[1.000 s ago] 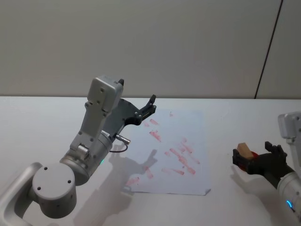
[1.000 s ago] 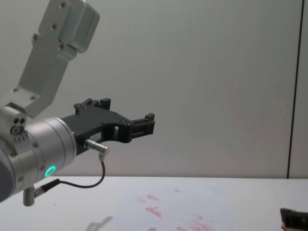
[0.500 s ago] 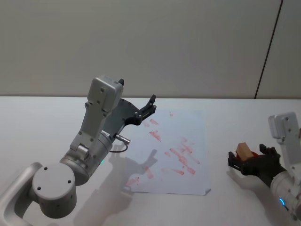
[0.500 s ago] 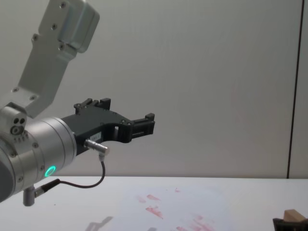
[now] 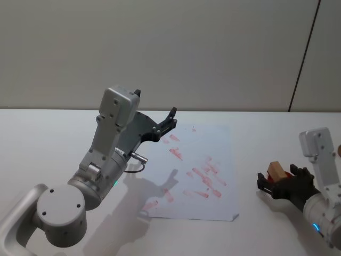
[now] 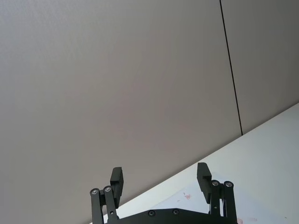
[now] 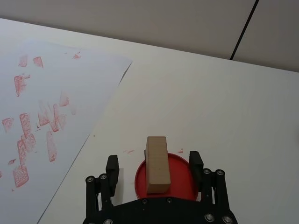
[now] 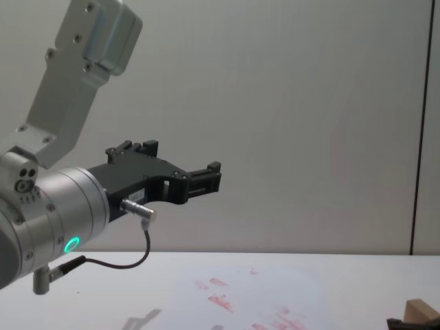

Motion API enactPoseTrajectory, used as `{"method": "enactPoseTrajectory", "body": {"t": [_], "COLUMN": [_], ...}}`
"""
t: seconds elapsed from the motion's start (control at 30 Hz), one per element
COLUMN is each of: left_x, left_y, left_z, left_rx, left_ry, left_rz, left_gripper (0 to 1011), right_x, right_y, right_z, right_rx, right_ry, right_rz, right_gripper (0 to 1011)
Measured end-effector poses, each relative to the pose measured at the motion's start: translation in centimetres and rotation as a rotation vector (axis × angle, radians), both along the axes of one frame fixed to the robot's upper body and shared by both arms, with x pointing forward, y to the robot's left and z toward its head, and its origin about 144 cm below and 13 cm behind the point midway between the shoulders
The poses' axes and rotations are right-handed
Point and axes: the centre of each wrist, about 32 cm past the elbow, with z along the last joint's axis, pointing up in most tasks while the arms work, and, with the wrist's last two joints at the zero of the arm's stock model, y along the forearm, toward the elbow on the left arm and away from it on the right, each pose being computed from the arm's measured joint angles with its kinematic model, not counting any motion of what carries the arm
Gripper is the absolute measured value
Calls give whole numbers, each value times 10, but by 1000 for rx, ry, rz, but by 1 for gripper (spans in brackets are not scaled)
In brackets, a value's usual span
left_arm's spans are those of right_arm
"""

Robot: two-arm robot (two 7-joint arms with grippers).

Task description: Use the one hand to pick up the stamp and affix it onto the A4 paper.

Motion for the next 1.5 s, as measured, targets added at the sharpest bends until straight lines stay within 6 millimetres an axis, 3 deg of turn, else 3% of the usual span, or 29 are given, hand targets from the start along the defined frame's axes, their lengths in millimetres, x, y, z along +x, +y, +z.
{"method": "enactPoseTrajectory", "body": {"t": [0.07, 0.8, 1.5], "left_x": [0, 0, 0], "left_y": [0, 0, 0], "left_z": [0, 0, 0], "left_rx": [0, 0, 0], "left_ry": [0, 0, 0], "left_rz": [0, 0, 0], "left_gripper": [1003, 1003, 1003], "right_x": [1, 3, 6], "right_y": [0, 0, 2], "right_z": [-1, -3, 5], "right_rx": [-1, -4, 17], "right_ry": [1, 6, -75], "right_rz": [1, 3, 17], "right_gripper": [941, 235, 221]}}
